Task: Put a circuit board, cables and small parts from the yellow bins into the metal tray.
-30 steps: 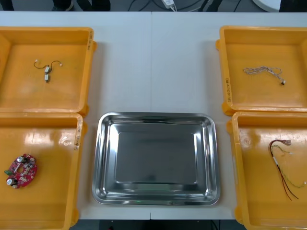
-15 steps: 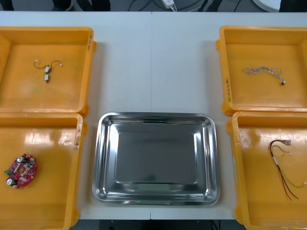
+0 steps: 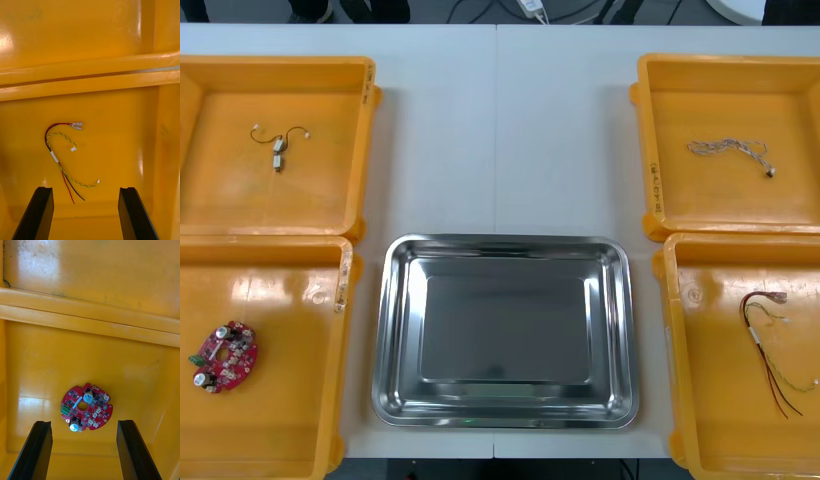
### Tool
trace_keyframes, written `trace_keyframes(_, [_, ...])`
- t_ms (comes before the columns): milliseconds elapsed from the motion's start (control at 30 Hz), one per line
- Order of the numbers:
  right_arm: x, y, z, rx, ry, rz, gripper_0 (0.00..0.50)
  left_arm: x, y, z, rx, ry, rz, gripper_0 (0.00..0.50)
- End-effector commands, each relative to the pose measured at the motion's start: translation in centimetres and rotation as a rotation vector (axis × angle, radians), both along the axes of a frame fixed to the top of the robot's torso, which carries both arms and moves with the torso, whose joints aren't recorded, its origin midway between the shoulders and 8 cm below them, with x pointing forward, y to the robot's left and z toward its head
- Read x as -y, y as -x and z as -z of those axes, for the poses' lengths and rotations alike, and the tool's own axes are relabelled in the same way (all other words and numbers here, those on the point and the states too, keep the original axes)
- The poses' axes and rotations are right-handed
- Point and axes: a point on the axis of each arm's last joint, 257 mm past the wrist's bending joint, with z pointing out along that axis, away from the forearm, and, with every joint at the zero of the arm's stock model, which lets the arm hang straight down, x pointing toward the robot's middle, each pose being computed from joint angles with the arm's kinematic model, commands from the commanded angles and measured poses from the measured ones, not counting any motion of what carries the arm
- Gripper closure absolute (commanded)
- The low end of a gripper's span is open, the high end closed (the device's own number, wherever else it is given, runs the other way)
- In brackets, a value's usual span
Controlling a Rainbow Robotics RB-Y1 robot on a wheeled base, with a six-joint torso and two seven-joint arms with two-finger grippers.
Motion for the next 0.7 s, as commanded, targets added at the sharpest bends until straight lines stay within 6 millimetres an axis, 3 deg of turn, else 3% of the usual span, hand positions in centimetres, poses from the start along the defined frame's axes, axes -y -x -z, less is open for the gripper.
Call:
trace_keyframes(33, [0.02, 0.29, -0.58, 0.024, 0.014, -0.034, 0.0, -0.44, 0.51, -0.28, 0.017, -0.049, 0.06, 0.0])
trace_keyframes(700, [0.02, 0.29, -0.58, 0.024, 0.014, -0.034, 0.0, -0.44, 0.51, -0.28, 0.017, -0.049, 0.06, 0.0])
